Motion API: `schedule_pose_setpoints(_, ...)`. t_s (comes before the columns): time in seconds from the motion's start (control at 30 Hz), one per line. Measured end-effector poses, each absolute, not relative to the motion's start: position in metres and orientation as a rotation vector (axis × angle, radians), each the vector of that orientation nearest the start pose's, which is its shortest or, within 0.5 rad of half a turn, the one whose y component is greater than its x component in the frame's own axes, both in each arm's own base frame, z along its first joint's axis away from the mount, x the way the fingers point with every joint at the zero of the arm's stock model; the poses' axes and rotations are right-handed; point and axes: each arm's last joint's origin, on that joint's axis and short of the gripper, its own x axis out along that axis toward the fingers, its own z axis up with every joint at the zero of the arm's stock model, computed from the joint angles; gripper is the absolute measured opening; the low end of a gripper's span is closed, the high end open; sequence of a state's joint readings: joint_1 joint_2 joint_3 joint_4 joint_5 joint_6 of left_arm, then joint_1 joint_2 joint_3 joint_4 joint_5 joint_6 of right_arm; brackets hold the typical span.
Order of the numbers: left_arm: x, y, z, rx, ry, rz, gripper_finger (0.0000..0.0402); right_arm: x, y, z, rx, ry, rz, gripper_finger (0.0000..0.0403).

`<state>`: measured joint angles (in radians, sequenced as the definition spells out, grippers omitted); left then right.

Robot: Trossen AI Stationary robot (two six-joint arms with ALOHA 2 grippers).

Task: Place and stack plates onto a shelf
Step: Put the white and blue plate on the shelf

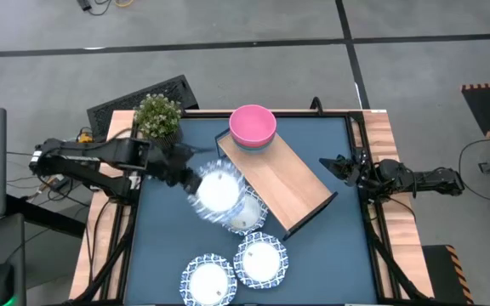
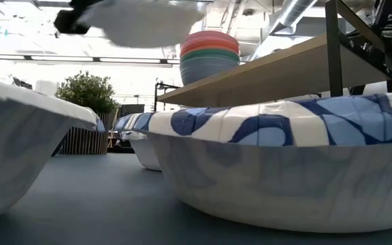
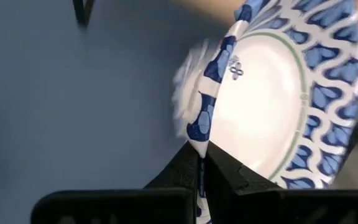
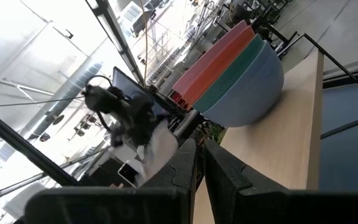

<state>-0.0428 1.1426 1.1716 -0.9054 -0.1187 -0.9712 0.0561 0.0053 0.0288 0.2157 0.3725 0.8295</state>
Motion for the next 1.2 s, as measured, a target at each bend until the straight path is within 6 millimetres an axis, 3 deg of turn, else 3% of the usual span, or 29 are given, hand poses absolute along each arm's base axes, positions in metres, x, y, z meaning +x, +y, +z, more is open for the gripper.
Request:
schedule_pose_setpoints(0.13, 0.225, -0.002, 0.352, -0.946, 0.575, 0.528, 0.0, 0.092, -0.005, 0.193, 0.869, -0.353, -0.2, 0.0058)
schedule_pose_setpoints(0.37, 0.253, -0.006, 0.351, -1.107, 0.431, 0.502, 0.0, 0.092, -0.005, 0.193, 0.869, -0.35, -0.201, 0.0058)
schedule_pose_setpoints(0.63, 0.297, -0.018, 0.338, -1.227, 0.438, 0.483, 0.0, 0.092, -0.005, 0.192, 0.868, -0.342, -0.204, 0.0058)
schedule_pose_setpoints(1.2, 0.359, -0.024, 0.318, -1.523, 0.422, 0.546, 0.0, 0.092, -0.005, 0.193, 0.869, -0.347, -0.2, 0.0058)
